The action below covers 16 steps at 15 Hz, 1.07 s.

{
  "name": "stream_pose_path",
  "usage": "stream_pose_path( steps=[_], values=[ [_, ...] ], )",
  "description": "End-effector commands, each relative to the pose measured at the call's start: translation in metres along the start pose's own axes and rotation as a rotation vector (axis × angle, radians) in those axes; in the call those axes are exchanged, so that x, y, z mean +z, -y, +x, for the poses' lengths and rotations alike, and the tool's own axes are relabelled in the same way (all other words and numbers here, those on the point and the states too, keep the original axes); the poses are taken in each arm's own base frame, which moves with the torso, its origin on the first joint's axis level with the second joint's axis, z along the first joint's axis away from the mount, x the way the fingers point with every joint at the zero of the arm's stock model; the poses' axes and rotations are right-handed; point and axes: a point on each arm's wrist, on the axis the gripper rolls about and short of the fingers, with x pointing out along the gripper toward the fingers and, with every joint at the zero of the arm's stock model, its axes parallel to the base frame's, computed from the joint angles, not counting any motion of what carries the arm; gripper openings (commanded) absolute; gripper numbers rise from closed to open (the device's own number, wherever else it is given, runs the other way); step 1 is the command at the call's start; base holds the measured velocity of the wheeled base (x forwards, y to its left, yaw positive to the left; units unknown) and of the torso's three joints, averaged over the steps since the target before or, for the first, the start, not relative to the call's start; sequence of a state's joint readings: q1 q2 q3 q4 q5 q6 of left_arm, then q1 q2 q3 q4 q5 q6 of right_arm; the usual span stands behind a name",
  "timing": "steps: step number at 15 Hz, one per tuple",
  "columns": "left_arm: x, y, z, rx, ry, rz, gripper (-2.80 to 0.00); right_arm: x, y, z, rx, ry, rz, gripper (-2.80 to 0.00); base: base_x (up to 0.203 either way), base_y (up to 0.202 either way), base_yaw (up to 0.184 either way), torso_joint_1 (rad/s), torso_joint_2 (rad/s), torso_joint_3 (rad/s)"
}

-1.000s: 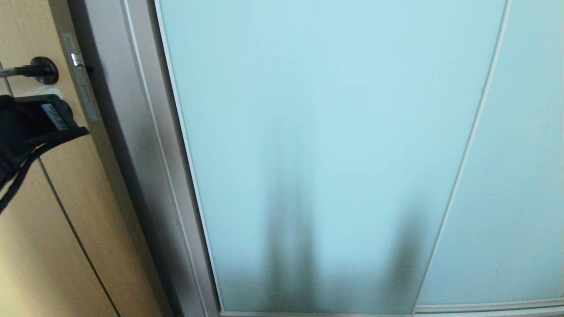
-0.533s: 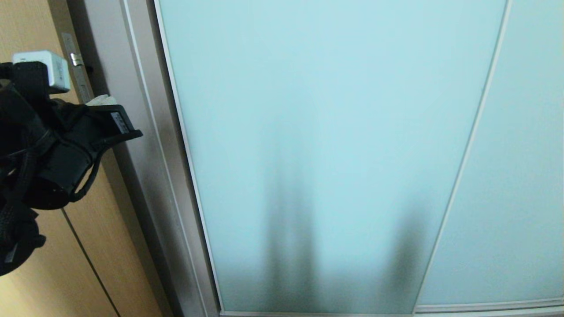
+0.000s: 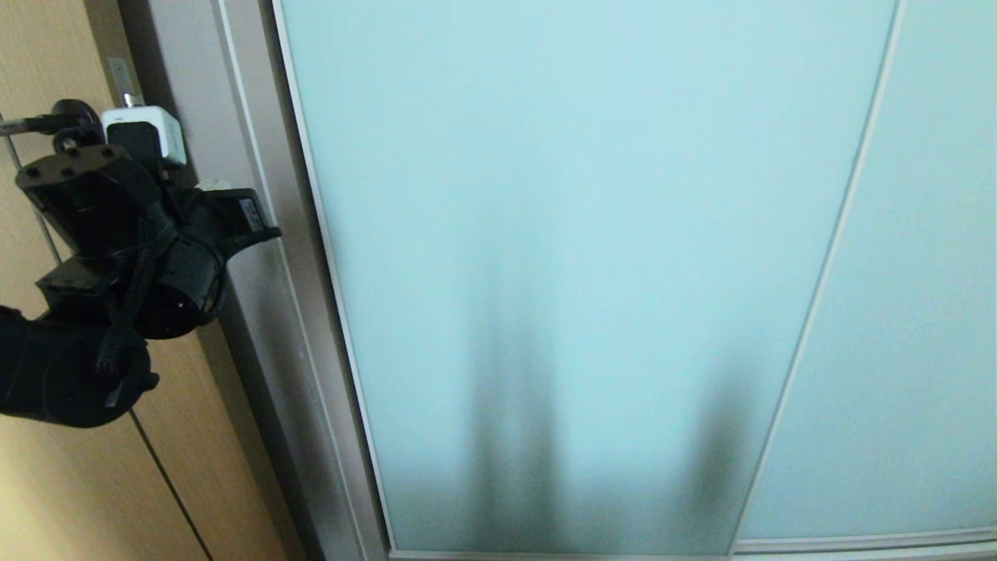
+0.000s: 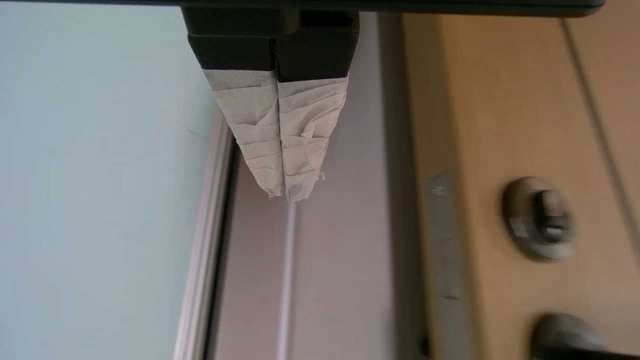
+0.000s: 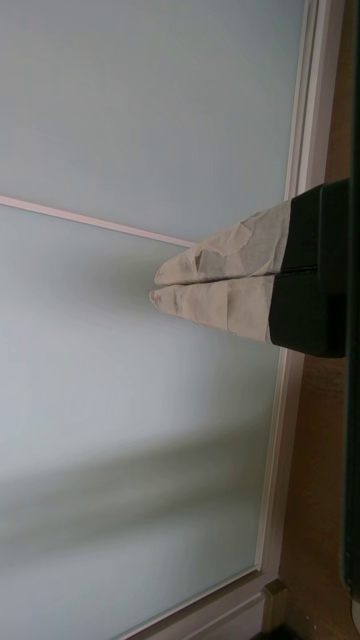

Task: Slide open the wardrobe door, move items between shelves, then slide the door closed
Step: Open the door

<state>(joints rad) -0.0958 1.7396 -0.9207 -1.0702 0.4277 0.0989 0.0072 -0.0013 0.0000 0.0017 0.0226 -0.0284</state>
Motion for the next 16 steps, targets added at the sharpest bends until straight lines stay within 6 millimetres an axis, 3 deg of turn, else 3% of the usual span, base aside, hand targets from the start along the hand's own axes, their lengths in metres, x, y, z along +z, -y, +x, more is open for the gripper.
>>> stream_pose_path(
  steps=[1, 6, 9, 16],
  values=[
    [-0.009, 0.005, 0.009, -0.003, -0.012, 0.005, -2.8, 0.0, 0.0, 0.0, 0.001, 0.001, -0.001, -2.8, 0.0, 0.0, 0.0, 0.0, 0.0, 0.0],
    [-0.028, 0.014, 0.03, -0.016, -0.04, 0.018, -2.8, 0.0, 0.0, 0.0, 0.001, 0.002, -0.001, -2.8, 0.0, 0.0, 0.0, 0.0, 0.0, 0.0],
    [-0.028, 0.016, 0.047, -0.007, -0.045, 0.022, -2.8, 0.0, 0.0, 0.0, 0.001, 0.001, -0.001, -2.8, 0.0, 0.0, 0.0, 0.0, 0.0, 0.0],
    [-0.045, 0.025, 0.063, -0.063, -0.07, 0.03, -2.8, 0.0, 0.0, 0.0, 0.001, 0.001, -0.001, -2.8, 0.0, 0.0, 0.0, 0.0, 0.0, 0.0]
  ],
)
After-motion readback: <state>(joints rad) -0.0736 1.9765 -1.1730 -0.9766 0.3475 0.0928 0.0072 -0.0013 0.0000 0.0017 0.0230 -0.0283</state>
